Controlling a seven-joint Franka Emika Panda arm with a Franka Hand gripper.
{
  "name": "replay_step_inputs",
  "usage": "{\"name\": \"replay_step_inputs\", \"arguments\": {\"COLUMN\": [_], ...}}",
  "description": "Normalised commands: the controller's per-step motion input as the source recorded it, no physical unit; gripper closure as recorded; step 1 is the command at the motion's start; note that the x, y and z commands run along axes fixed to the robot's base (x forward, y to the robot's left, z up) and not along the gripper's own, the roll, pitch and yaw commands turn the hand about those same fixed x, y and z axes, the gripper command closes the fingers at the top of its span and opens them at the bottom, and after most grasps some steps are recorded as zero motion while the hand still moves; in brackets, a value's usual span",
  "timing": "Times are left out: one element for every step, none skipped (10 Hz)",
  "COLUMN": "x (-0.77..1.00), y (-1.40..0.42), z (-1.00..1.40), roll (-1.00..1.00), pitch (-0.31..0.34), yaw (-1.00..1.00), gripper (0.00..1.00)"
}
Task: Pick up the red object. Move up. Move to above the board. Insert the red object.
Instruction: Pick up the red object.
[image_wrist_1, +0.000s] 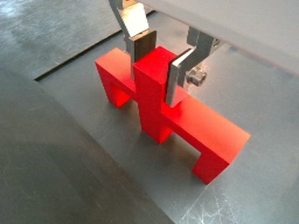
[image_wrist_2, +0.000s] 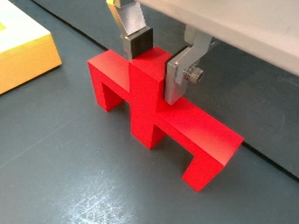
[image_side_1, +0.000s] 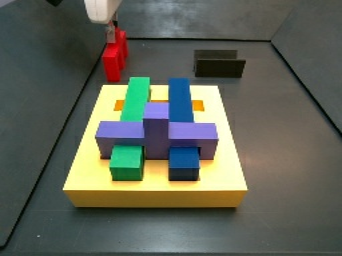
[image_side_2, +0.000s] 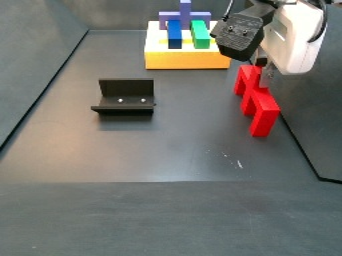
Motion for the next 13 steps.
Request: {"name": "replay_step_inputs", "arguments": {"x": [0.00, 0.00, 0.00, 0.00, 0.00, 0.00, 0.00, 0.00, 0.00, 0.00, 0.00, 0.00, 0.00], "y": [0.00, 0.00, 0.00, 0.00, 0.00, 0.00, 0.00, 0.00, 0.00, 0.00, 0.00, 0.00, 0.00], "z": [0.00, 0.00, 0.00, 0.00, 0.00, 0.00, 0.00, 0.00, 0.00, 0.00, 0.00, 0.00, 0.00], "roll": [0.00, 0.00, 0.00, 0.00, 0.00, 0.00, 0.00, 0.00, 0.00, 0.00, 0.00, 0.00, 0.00], "pitch": [0.000, 0.000, 0.000, 0.000, 0.000, 0.000, 0.000, 0.000, 0.000, 0.000, 0.000, 0.000, 0.000], "yaw": [0.00, 0.00, 0.00, 0.00, 0.00, 0.00, 0.00, 0.00, 0.00, 0.00, 0.00, 0.00, 0.00], "gripper": [1.00, 1.00, 1.00, 1.00, 1.00, 1.00, 1.00, 1.00, 1.00, 1.00, 1.00, 1.00, 1.00]}}
